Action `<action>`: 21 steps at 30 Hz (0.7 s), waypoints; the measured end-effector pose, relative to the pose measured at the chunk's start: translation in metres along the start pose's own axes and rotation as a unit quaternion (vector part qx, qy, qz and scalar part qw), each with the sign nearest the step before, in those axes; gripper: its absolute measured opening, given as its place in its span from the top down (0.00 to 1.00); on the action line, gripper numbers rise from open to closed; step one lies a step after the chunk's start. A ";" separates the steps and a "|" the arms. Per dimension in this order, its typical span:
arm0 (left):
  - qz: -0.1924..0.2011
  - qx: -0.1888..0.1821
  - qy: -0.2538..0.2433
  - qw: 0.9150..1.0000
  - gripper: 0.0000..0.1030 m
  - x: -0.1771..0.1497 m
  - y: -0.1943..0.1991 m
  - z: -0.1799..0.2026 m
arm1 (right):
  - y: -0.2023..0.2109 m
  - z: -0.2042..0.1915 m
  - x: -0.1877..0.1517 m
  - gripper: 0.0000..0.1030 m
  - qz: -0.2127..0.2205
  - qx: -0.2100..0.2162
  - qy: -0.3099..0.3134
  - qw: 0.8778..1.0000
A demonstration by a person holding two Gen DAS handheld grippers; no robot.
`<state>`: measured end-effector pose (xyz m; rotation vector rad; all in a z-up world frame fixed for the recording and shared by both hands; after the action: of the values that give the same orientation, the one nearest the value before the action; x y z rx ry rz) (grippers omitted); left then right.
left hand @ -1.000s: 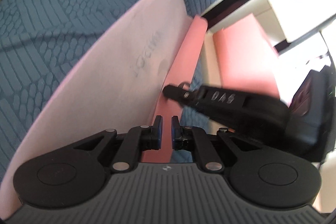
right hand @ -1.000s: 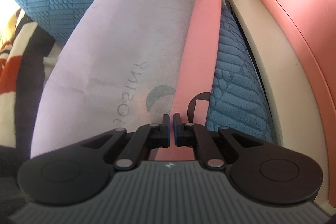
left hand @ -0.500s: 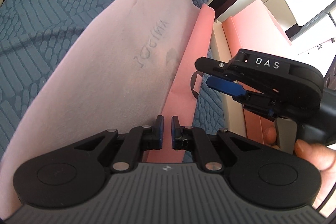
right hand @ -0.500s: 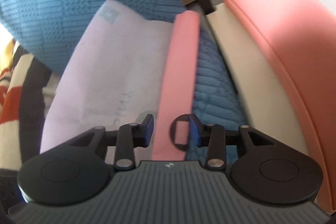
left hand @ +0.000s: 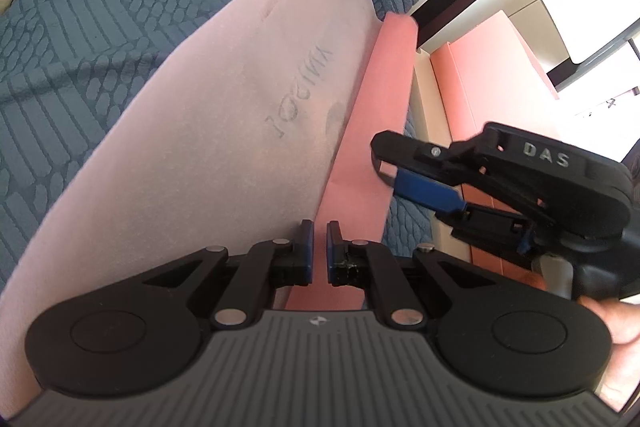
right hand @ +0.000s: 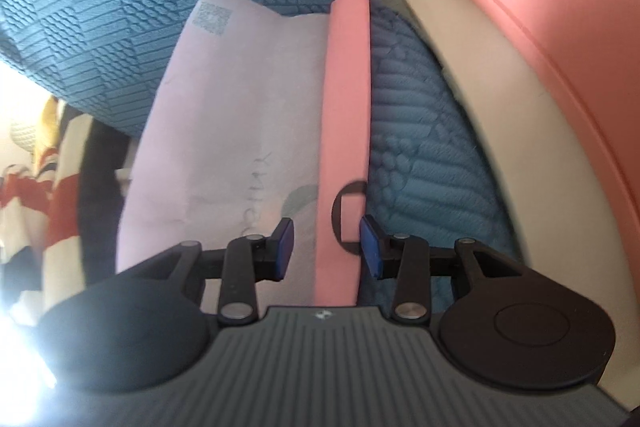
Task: Organize objects
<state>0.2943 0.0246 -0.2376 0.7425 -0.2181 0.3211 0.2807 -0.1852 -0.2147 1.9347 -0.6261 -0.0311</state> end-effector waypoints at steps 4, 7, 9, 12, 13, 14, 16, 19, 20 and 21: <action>0.001 -0.001 0.001 1.000 0.92 0.001 0.001 -0.001 | -0.002 -0.003 -0.005 0.68 -0.019 0.025 0.001 0.999; 0.001 -0.001 0.002 1.000 0.92 0.001 0.002 -0.001 | -0.002 -0.004 -0.004 0.87 -0.009 0.006 0.014 1.000; -0.001 -0.003 -0.001 1.000 0.92 0.001 0.002 0.001 | -0.003 -0.003 -0.003 0.93 -0.004 -0.011 0.018 1.000; -0.002 -0.010 -0.017 1.000 0.92 0.001 0.003 0.007 | 0.003 -0.007 -0.004 0.94 0.009 -0.020 0.040 0.999; -0.003 -0.016 -0.023 1.000 0.92 0.000 0.004 0.009 | 0.004 -0.009 -0.003 0.94 0.012 -0.022 0.045 0.999; -0.005 -0.026 -0.031 0.999 0.92 -0.001 0.004 0.012 | 0.005 -0.009 -0.003 0.94 0.013 -0.023 0.047 0.999; -0.020 -0.048 -0.041 0.998 0.89 -0.003 0.001 0.019 | 0.008 -0.004 -0.005 0.94 0.013 -0.026 0.045 0.999; -0.032 -0.062 -0.060 0.996 0.58 -0.008 -0.002 0.028 | 0.010 -0.001 -0.005 0.94 0.010 -0.030 0.043 0.999; -0.033 -0.060 -0.073 0.995 0.52 -0.009 -0.002 0.032 | 0.011 -0.001 -0.004 0.95 0.010 -0.029 0.041 0.999; -0.034 -0.057 -0.086 0.994 0.52 -0.011 -0.002 0.036 | 0.011 -0.001 -0.004 0.95 0.010 -0.027 0.040 0.999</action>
<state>0.2821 -0.0034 -0.2162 0.6624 -0.3709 0.1781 0.2729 -0.1862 -0.2057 1.8671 -0.5851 0.0423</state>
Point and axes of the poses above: each gripper's, at about its wrist camera, not at the fingertips, and y roughly against the way its jaws point, z to its right, x to its top, the point moved 4 cm from there along -y, roughly the way its jaws point, and after that the axes turned 14 degrees about -x, right-handed, at the moved point
